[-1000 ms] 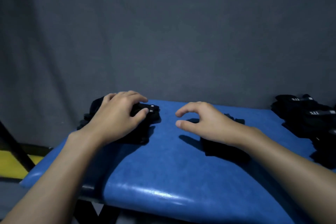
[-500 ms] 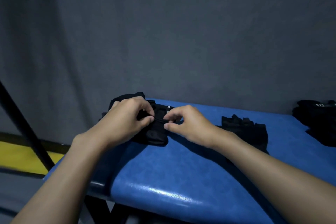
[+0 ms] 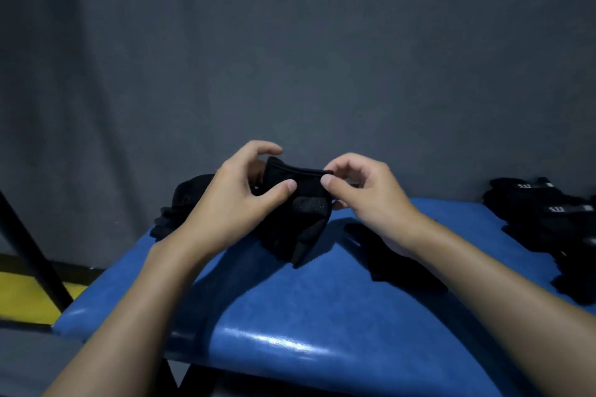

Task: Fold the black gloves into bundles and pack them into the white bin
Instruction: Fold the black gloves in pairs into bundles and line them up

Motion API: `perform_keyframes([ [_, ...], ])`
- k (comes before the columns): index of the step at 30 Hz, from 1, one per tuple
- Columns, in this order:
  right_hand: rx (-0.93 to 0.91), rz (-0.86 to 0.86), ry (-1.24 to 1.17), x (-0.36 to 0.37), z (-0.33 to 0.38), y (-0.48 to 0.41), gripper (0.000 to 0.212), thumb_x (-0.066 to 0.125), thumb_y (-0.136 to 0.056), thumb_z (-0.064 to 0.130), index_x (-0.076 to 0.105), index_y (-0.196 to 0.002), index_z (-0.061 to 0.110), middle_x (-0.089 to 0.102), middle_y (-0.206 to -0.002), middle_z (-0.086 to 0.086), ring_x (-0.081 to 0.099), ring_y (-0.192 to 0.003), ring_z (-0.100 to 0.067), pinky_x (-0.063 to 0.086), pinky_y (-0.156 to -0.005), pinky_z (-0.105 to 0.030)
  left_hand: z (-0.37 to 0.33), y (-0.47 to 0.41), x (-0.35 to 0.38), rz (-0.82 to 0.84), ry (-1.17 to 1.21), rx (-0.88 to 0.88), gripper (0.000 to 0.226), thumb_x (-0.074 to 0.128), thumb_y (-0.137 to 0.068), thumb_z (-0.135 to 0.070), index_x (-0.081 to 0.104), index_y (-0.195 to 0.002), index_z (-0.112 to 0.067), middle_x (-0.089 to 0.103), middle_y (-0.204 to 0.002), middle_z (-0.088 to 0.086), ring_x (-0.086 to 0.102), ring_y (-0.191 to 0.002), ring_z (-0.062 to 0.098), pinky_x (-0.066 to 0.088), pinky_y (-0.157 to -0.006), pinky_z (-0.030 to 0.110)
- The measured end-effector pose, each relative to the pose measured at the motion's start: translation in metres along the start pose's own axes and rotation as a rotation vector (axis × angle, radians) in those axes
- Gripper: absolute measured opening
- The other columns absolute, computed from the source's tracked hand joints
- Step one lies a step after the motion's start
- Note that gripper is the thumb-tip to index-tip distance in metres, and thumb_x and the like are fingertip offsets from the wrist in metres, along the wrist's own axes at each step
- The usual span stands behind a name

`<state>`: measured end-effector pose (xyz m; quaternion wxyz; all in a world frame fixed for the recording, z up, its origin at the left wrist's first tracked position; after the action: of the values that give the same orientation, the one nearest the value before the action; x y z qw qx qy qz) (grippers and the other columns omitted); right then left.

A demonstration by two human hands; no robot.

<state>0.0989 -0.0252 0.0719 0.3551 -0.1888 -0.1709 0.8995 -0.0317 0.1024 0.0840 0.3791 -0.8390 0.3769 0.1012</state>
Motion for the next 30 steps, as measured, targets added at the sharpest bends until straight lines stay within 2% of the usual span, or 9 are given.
perform_keyframes([
  [3, 0.013, -0.068, -0.041, -0.028, 0.008, 0.009, 0.011, 0.062, -0.092, 0.006, 0.062, -0.083, 0.012, 0.062, -0.080, 0.002, 0.059, -0.073, -0.016, 0.054, -0.071, -0.039, -0.012, -0.003, 0.017, 0.031, 0.182, -0.039, 0.036, 0.075, -0.087, -0.012, 0.061, -0.118, -0.023, 0.073, -0.079, -0.005, 0.066, -0.070, 0.006, 0.054, -0.073, 0.029],
  [6, 0.073, -0.086, -0.090, -0.050, 0.006, 0.017, 0.007, 0.066, -0.089, 0.005, 0.061, -0.092, 0.010, 0.063, -0.091, -0.004, 0.060, -0.076, -0.019, 0.052, -0.074, -0.040, -0.024, -0.004, 0.036, 0.063, 0.342, -0.043, 0.029, 0.072, -0.087, -0.002, 0.065, -0.113, -0.012, 0.074, -0.080, -0.004, 0.069, -0.074, 0.008, 0.054, -0.071, 0.022],
  [10, 0.193, -0.046, -0.181, -0.066, -0.003, 0.028, 0.030, 0.069, -0.085, 0.003, 0.058, -0.111, 0.014, 0.071, -0.103, -0.018, 0.064, -0.083, -0.023, 0.050, -0.075, -0.036, -0.036, -0.004, 0.056, 0.055, 0.410, -0.018, 0.023, 0.071, -0.087, 0.000, 0.071, -0.107, -0.011, 0.077, -0.090, 0.000, 0.073, -0.084, 0.012, 0.055, -0.073, 0.021],
  [16, 0.060, -0.076, -0.073, -0.085, 0.016, 0.028, 0.017, 0.069, -0.084, -0.001, 0.071, -0.098, 0.008, 0.073, -0.094, -0.015, 0.066, -0.084, -0.015, 0.053, -0.084, -0.029, -0.049, -0.007, 0.061, -0.084, 0.413, 0.067, 0.020, 0.074, -0.085, -0.003, 0.072, -0.096, -0.019, 0.077, -0.090, -0.004, 0.072, -0.083, 0.009, 0.054, -0.067, 0.018],
  [20, 0.027, -0.066, -0.033, -0.092, 0.022, 0.026, 0.012, 0.068, -0.084, -0.003, 0.071, -0.092, 0.006, 0.072, -0.083, -0.005, 0.065, -0.075, -0.010, 0.054, -0.072, -0.020, -0.045, -0.010, 0.069, -0.068, 0.450, 0.059, 0.021, 0.074, -0.085, -0.002, 0.073, -0.099, -0.018, 0.077, -0.094, 0.000, 0.073, -0.089, 0.020, 0.057, -0.078, 0.027],
  [23, 0.055, -0.043, 0.054, -0.094, 0.018, 0.025, 0.005, 0.067, -0.086, 0.000, 0.068, -0.089, 0.004, 0.065, -0.070, 0.002, 0.048, -0.050, -0.007, 0.038, -0.046, -0.023, -0.040, -0.012, 0.073, -0.060, 0.387, 0.055, 0.021, 0.075, -0.086, -0.004, 0.075, -0.097, -0.021, 0.077, -0.093, -0.001, 0.072, -0.090, 0.029, 0.059, -0.081, 0.046],
  [25, 0.063, -0.054, 0.082, -0.098, 0.018, 0.023, 0.003, 0.066, -0.088, 0.000, 0.066, -0.090, 0.001, 0.063, -0.067, 0.000, 0.041, -0.041, -0.012, 0.033, -0.041, -0.025, -0.042, -0.016, 0.072, -0.091, 0.341, 0.085, 0.022, 0.076, -0.085, -0.006, 0.076, -0.094, -0.026, 0.076, -0.088, -0.002, 0.070, -0.082, 0.031, 0.056, -0.077, 0.053],
  [27, 0.046, -0.075, 0.057, -0.102, 0.022, 0.021, 0.005, 0.064, -0.088, -0.003, 0.065, -0.093, -0.001, 0.066, -0.075, -0.007, 0.054, -0.045, -0.020, 0.047, -0.043, -0.032, -0.046, -0.020, 0.070, -0.125, 0.291, 0.118, 0.025, 0.076, -0.086, -0.008, 0.075, -0.090, -0.032, 0.073, -0.080, -0.007, 0.061, -0.066, 0.018, 0.053, -0.063, 0.042],
  [30, 0.004, -0.075, 0.088, -0.107, 0.025, 0.024, 0.015, 0.067, -0.085, -0.004, 0.067, -0.095, 0.007, 0.071, -0.096, -0.010, 0.071, -0.078, -0.025, 0.059, -0.079, -0.039, -0.055, -0.020, 0.072, -0.118, 0.261, 0.161, 0.028, 0.074, -0.087, -0.006, 0.074, -0.087, -0.034, 0.067, -0.070, -0.014, 0.048, -0.053, 0.002, 0.041, -0.050, 0.014],
])
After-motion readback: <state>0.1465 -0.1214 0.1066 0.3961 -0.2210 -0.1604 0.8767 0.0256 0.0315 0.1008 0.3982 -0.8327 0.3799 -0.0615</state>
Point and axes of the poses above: each hand's wrist, its own y-axis away from the middle knuckle, its own x-axis out of the palm, z = x × y, the point moved 8 cm from there along -y, towards the middle knuckle
